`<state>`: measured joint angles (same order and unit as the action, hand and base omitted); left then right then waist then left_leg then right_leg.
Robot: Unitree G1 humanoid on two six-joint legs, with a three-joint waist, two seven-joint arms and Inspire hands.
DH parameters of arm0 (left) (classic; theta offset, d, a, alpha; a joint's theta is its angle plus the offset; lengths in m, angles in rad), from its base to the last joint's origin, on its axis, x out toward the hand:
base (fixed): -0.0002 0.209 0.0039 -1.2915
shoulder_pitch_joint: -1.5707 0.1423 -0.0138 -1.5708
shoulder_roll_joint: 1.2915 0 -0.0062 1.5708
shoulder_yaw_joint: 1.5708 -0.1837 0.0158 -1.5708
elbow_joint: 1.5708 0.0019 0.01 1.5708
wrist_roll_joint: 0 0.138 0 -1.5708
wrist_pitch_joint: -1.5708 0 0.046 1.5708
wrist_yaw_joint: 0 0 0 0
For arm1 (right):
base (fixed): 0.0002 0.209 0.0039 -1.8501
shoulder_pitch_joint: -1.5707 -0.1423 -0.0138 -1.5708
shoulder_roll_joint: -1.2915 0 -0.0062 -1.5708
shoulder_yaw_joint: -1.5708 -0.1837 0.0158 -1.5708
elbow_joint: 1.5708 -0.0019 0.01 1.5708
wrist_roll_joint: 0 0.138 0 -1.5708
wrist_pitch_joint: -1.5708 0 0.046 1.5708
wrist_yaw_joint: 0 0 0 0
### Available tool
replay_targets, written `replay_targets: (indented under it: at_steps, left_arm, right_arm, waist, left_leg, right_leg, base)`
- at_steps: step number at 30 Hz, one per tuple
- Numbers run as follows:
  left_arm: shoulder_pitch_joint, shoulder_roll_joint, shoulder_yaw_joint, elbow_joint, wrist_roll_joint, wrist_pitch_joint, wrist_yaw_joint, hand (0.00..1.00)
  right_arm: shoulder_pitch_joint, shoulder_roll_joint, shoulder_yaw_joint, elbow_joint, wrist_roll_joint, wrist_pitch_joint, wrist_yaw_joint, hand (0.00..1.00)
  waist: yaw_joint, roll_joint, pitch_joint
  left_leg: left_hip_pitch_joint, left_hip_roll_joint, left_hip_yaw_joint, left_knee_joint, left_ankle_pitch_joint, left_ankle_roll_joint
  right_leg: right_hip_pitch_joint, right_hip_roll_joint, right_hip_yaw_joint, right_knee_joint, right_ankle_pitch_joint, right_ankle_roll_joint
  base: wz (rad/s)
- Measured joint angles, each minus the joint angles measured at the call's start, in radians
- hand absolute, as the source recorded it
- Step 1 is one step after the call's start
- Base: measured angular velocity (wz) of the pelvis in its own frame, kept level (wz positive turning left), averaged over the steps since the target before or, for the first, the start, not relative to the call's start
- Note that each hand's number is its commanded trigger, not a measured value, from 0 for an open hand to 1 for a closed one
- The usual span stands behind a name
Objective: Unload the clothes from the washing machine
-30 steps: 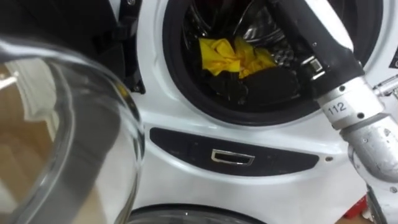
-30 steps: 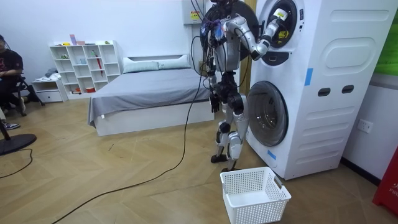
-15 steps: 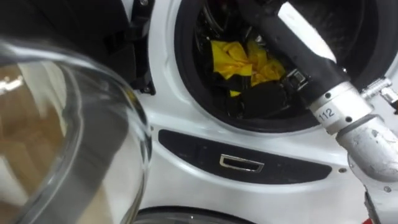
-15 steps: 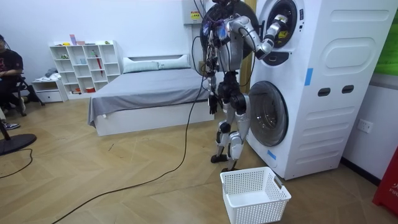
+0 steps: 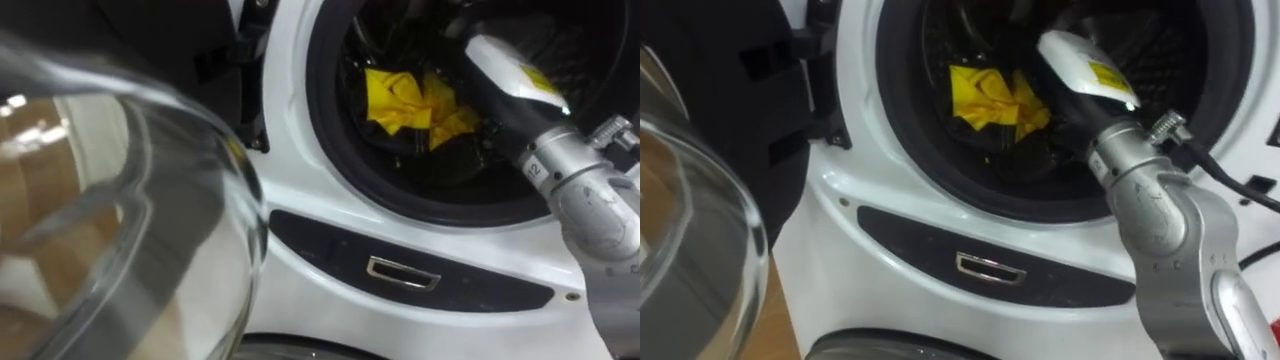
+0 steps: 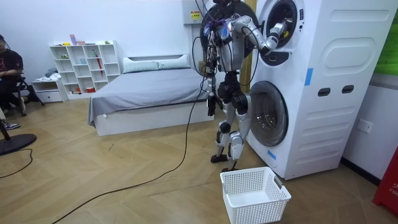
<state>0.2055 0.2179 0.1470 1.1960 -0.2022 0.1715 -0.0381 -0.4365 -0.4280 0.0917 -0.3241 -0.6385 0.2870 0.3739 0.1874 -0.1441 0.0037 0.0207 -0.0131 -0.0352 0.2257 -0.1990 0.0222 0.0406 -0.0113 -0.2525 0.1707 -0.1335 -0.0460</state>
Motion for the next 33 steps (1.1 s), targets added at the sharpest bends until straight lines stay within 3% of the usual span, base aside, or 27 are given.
replay_targets:
  at_steps: [11, 18, 22, 25, 29, 30, 31, 33]
  left_arm:
    - [0.023, -0.008, 0.049, -0.057, 0.059, 0.037, 0.000, 0.00]
    - [0.026, -0.007, 0.049, -0.085, 0.059, 0.051, 0.000, 0.00]
    - [0.018, -0.001, 0.048, -0.084, 0.059, 0.055, 0.000, 0.00]
    - [-0.001, 0.006, 0.045, -0.070, 0.058, 0.053, 0.000, 0.00]
    - [-0.013, 0.017, 0.042, -0.067, 0.060, 0.052, 0.000, 0.00]
    - [-0.017, 0.020, 0.033, -0.067, 0.062, 0.052, 0.000, 0.00]
    - [-0.019, 0.023, 0.025, -0.067, 0.063, 0.052, 0.000, 0.00]
    - [-0.031, 0.039, -0.017, -0.054, 0.068, 0.045, 0.002, 0.00]
  right_arm:
    - [-0.041, -0.006, -0.007, 0.034, 0.001, 0.027, 0.055, 0.00]
    - [-0.056, -0.051, -0.007, 0.042, -0.005, 0.059, 0.088, 0.00]
    - [-0.067, -0.052, 0.008, 0.098, -0.088, 0.067, 0.131, 0.00]
    - [-0.067, -0.050, 0.011, 0.124, -0.123, 0.107, 0.196, 0.00]
    - [-0.128, -0.053, 0.047, 0.160, -0.134, 0.110, 0.260, 0.00]
    - [-0.145, -0.055, 0.052, 0.181, -0.132, 0.112, 0.278, 0.16]
    - [-0.152, -0.054, 0.054, 0.193, -0.128, 0.113, 0.285, 1.00]
    - [-0.148, -0.061, 0.070, 0.202, -0.111, 0.121, 0.300, 1.00]
  waist:
    - [-0.023, 0.000, -0.0003]
    - [-0.032, -0.006, -0.0041]
    - [-0.010, -0.013, -0.0033]
    - [0.013, -0.022, 0.0005]
    - [0.019, -0.032, 0.0055]
    - [0.018, -0.033, 0.0065]
    - [0.017, -0.034, 0.0069]
    - [0.029, -0.035, 0.0078]
  left_leg:
    - [0.007, -0.005, -0.016, 0.003, 0.000, 0.003]
    - [0.010, -0.015, -0.034, 0.003, 0.001, 0.006]
    - [0.028, -0.014, -0.022, -0.013, 0.002, 0.009]
    - [0.031, -0.014, -0.023, -0.019, 0.002, 0.009]
    - [0.037, -0.013, -0.026, -0.023, 0.002, 0.009]
    - [0.040, -0.013, -0.025, -0.022, 0.002, 0.010]
    - [0.042, -0.013, -0.025, -0.022, 0.002, 0.010]
    - [0.051, -0.013, -0.026, -0.027, 0.001, 0.010]
  right_leg:
    - [0.018, -0.003, -0.013, 0.001, -0.003, 0.005]
    - [0.027, -0.004, -0.022, -0.001, -0.006, 0.010]
    - [0.030, -0.002, -0.006, 0.001, -0.007, 0.011]
    - [0.029, -0.002, -0.001, 0.000, -0.007, 0.011]
    - [0.034, -0.002, -0.003, -0.003, -0.007, 0.011]
    - [0.036, -0.002, -0.004, -0.003, -0.007, 0.011]
    - [0.039, -0.001, -0.004, -0.004, -0.007, 0.011]
    - [0.047, 0.000, -0.001, -0.006, -0.008, 0.011]
  base:
    - [0.04]
    - [0.08]
    - [-0.10]
    - [-0.05]
    - [0.00]
    - [0.00]
    - [0.00]
    - [-0.02]
